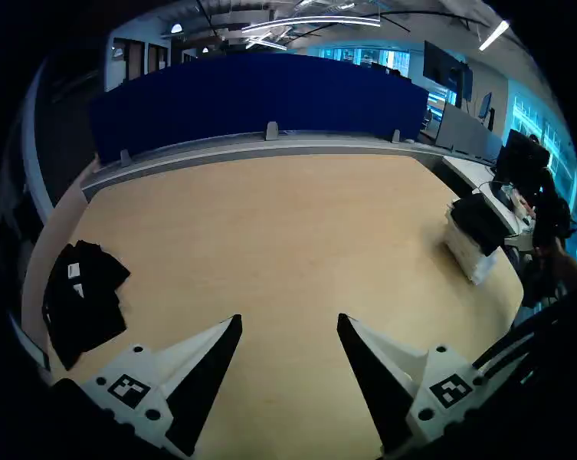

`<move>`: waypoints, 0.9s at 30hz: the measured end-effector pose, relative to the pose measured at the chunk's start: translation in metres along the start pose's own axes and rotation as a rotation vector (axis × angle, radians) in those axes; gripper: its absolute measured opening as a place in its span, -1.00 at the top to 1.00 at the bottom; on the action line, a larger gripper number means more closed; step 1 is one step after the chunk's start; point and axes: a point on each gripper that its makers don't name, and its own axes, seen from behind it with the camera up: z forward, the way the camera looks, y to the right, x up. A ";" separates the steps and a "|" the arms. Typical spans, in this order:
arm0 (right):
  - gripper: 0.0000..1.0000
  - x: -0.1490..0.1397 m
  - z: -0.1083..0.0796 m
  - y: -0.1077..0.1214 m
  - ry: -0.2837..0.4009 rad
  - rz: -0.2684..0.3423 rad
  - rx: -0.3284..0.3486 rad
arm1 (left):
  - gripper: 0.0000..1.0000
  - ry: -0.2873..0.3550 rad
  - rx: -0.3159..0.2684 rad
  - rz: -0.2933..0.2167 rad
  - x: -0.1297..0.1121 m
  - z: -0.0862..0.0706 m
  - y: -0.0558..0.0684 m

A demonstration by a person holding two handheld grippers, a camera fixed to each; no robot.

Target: Fold towel

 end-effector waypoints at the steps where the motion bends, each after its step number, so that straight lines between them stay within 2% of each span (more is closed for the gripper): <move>1: 0.88 0.001 0.000 0.000 0.002 0.001 -0.002 | -0.84 0.000 0.000 0.000 0.000 0.000 0.000; 12: 0.57 -0.005 -0.013 0.006 0.019 -0.015 -0.041 | -0.84 0.001 -0.004 -0.001 -0.002 -0.002 -0.002; 14: 0.31 -0.005 -0.016 0.005 0.027 -0.015 -0.042 | -0.84 0.001 -0.006 -0.001 -0.002 -0.002 -0.002; 18: -0.45 0.003 -0.023 0.001 0.065 -0.014 -0.047 | -0.84 0.005 -0.009 -0.003 -0.001 -0.003 -0.002; 22: -1.00 0.010 -0.026 -0.003 0.088 -0.013 -0.047 | -0.85 0.012 -0.011 -0.003 0.001 -0.004 -0.002; 27: -1.00 0.017 -0.029 -0.008 0.107 -0.014 -0.047 | -0.84 0.025 -0.012 -0.005 0.004 -0.005 -0.004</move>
